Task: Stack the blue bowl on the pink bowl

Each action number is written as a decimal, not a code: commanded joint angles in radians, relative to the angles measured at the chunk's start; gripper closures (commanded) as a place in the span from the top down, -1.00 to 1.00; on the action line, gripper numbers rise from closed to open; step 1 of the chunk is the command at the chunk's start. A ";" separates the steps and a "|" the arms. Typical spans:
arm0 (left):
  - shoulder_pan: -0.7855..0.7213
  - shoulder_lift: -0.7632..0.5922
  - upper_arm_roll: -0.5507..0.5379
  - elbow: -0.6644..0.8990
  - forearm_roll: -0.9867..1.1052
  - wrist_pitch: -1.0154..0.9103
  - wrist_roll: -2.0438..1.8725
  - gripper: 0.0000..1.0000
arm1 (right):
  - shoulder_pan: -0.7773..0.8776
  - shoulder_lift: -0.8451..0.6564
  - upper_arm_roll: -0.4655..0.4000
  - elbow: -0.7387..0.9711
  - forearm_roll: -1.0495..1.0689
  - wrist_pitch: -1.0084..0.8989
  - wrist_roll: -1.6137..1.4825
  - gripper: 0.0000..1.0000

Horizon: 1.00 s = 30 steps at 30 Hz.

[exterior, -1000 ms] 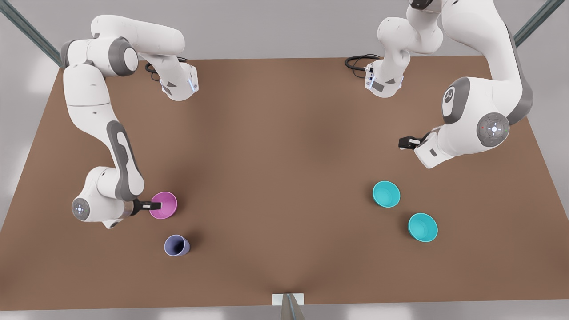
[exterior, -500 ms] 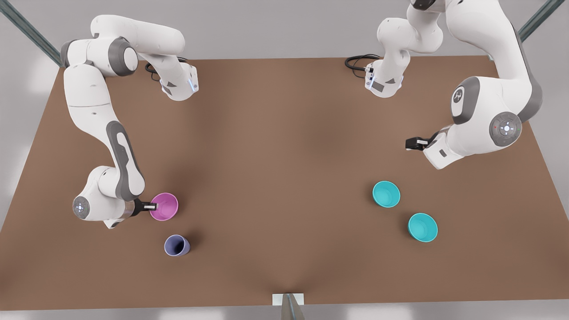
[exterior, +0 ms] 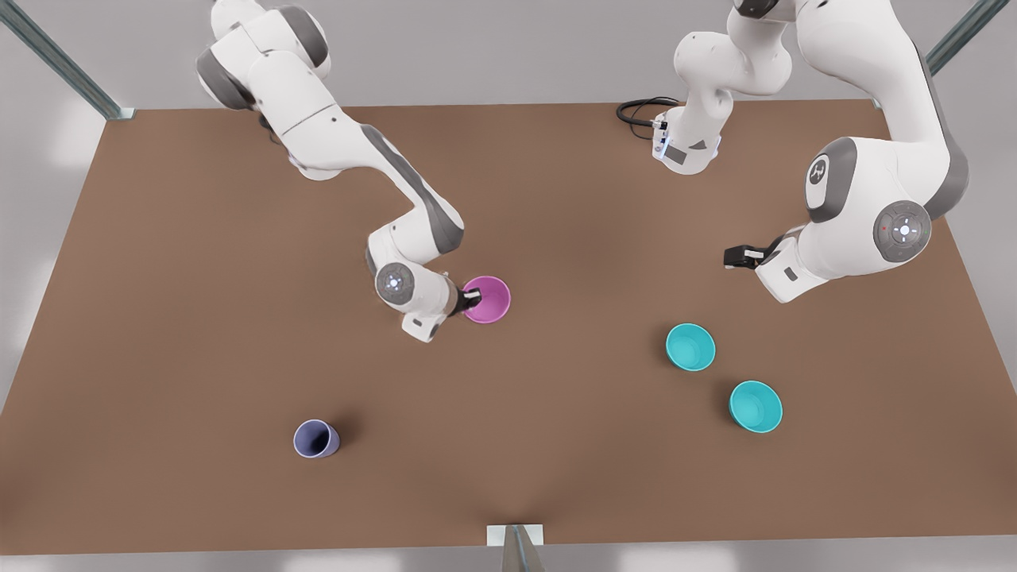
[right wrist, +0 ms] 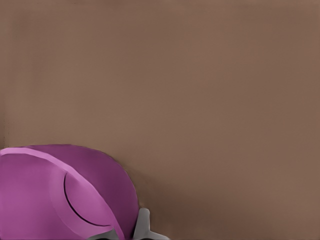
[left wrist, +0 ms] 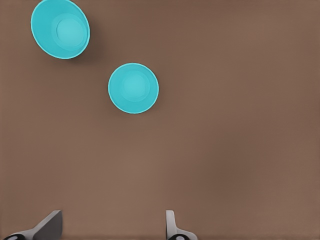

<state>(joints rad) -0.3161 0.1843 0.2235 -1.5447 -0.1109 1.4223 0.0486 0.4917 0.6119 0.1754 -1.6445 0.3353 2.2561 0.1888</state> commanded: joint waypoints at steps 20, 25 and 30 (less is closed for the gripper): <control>0.166 0.138 0.002 0.000 -0.089 0.153 0.007 1.00 | 0.033 0.186 -0.025 0.293 -0.113 -0.006 0.949 1.00; 0.213 0.345 0.000 -0.002 -0.271 0.361 0.185 1.00 | -0.149 0.046 -0.034 0.290 -0.124 -0.495 0.529 1.00; 0.158 0.351 0.002 -0.182 -0.242 0.644 0.252 1.00 | -0.519 -0.069 -0.036 0.403 -0.398 -0.777 -0.364 1.00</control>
<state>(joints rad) -0.1558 0.5364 0.2252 -1.7069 -0.3417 1.8485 0.1253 0.0111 0.5620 0.1415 -1.2439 0.0208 1.7890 0.6558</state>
